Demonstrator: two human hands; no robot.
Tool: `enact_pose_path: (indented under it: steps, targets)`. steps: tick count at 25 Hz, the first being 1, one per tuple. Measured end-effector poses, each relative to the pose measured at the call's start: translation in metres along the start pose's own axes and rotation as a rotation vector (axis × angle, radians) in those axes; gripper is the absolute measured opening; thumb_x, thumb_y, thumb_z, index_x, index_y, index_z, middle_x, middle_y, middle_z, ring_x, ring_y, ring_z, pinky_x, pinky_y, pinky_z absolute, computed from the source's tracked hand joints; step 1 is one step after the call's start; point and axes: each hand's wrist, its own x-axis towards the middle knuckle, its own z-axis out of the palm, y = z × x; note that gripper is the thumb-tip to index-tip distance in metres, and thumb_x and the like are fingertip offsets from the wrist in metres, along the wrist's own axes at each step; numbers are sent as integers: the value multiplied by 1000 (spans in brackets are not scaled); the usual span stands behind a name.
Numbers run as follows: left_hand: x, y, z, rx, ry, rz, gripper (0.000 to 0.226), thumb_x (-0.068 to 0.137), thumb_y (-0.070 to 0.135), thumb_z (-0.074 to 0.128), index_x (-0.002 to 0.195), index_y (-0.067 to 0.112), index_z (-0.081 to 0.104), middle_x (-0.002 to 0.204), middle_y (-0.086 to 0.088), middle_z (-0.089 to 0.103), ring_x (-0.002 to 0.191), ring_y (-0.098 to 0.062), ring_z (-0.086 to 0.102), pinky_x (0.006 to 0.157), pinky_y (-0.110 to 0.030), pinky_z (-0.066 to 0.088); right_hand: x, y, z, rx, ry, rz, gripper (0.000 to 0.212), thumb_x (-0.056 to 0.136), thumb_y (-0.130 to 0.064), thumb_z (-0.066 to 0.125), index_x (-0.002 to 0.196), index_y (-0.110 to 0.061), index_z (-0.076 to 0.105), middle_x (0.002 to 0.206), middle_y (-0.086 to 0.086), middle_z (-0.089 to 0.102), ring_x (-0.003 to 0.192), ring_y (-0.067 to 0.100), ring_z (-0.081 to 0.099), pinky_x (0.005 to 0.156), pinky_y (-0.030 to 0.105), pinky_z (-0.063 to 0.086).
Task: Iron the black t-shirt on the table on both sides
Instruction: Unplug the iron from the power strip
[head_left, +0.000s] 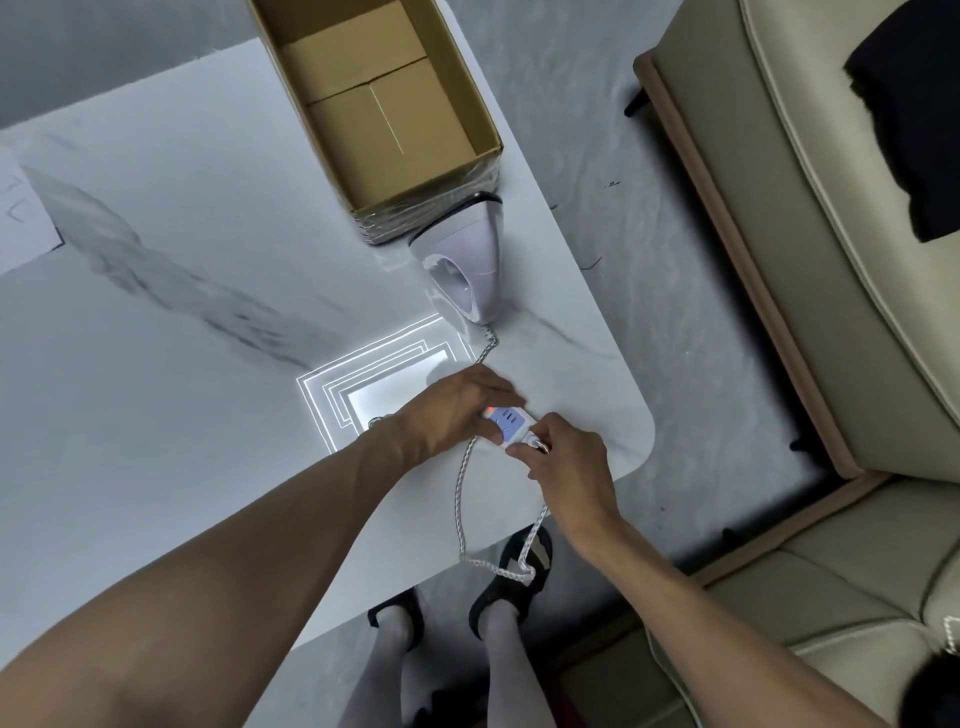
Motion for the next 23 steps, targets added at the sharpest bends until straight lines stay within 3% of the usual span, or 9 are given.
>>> enact_pose_path:
  steps: [2,5,10,18,23]
  targets:
    - [-1,3,0,5,9,-10,48,83,28,76,127,12,65,129,-10,61,125,-25,50,103,-22,33,-3,-1,-2,-139,-1,-107,26,88,-33,67,101,-11,61,90,5,70,83,26,66,70,31,46]
    - [-1,3,1,20,7,-16,47,83,29,76,126,14,67,127,-8,63,123,-25,52,103,-31,42,2,-7,-4,-290,-5,-167,30,93,-35,60,106,-7,59,98,9,70,91,29,64,69,30,37]
    - [-3,8,-2,63,22,-37,47,85,34,73,128,18,66,129,-4,63,125,-23,51,98,-27,40,-1,1,-3,-179,5,-128,29,90,-33,64,102,-8,60,91,9,71,82,27,67,73,36,50]
    - [0,13,-6,180,65,-10,39,78,36,77,114,21,74,115,-1,68,110,-27,57,81,-36,51,-3,-3,-5,-325,12,-236,32,93,-32,62,106,-4,58,100,13,69,92,33,65,73,34,43]
    - [4,16,-5,221,87,-31,37,78,39,76,113,28,74,109,3,68,104,-22,56,77,-30,47,3,-9,-7,-401,19,-223,32,94,-37,58,103,-6,56,101,12,69,95,30,63,68,30,34]
